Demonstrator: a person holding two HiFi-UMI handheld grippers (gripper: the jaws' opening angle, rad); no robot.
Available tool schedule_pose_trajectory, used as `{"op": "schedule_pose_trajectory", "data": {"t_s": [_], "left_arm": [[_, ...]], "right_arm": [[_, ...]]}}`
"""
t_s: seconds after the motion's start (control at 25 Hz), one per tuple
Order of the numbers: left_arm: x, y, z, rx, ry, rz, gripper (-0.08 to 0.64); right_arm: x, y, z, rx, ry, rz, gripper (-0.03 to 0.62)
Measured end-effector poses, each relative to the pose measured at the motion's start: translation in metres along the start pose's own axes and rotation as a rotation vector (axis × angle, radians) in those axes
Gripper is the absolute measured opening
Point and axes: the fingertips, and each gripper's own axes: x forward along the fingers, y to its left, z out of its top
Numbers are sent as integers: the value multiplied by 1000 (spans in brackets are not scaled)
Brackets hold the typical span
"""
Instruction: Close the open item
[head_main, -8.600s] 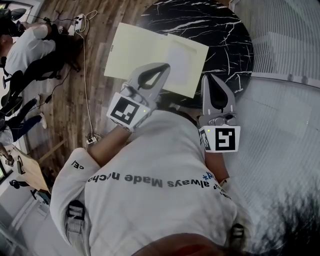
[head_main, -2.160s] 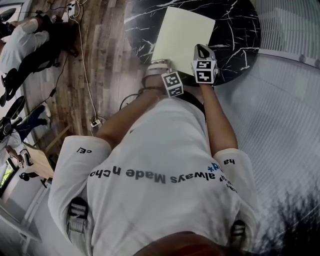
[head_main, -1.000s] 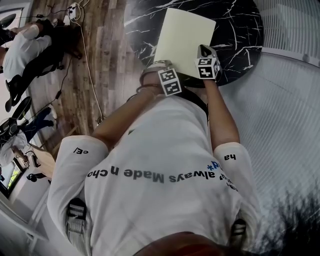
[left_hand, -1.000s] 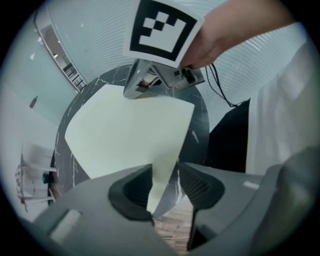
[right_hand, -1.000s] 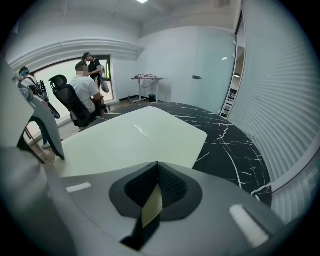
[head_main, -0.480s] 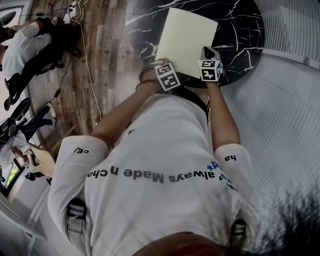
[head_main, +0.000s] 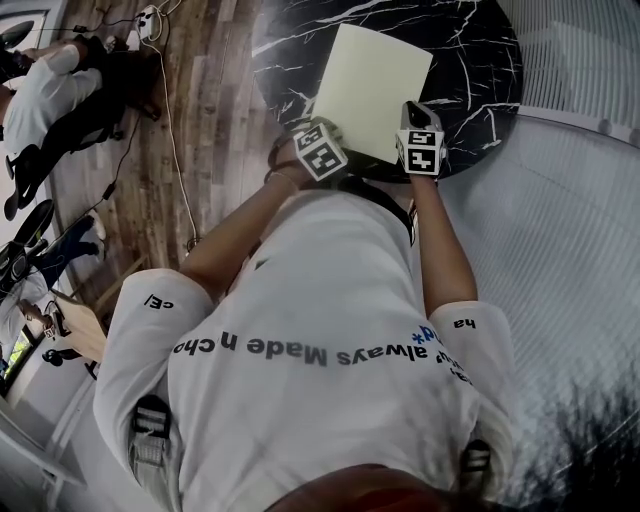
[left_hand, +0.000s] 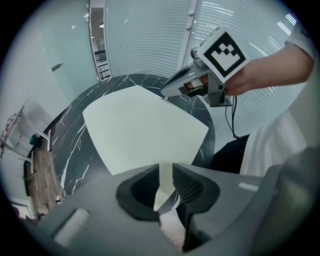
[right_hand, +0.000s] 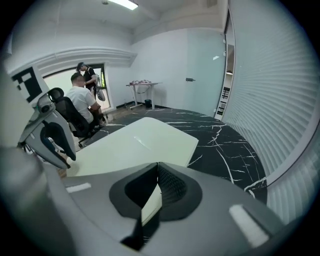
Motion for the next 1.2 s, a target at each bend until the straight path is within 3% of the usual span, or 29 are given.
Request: {"op": "schedule_pose_trajectory", "data": {"t_s": [0.24,0.6,0.8,1.08,1.2], "left_arm": [[-37,28,25,-119,-178,46,49],[-121,53,78,-215,-478,111,5],[-168,60,105,-216,-660,167,5],[-222,58,132,-212,-853,195,3],[-235,54,136,-200,-893,206,3]], "right_arm": [[-38,3,40,6,-104,21,2],[-110,20,105,38,-255,51,2],[-147,32,140,46,-328,78,2],[-191,41,169,57,-391,97,2],[-207,47,177,53,-422,97,2]]}}
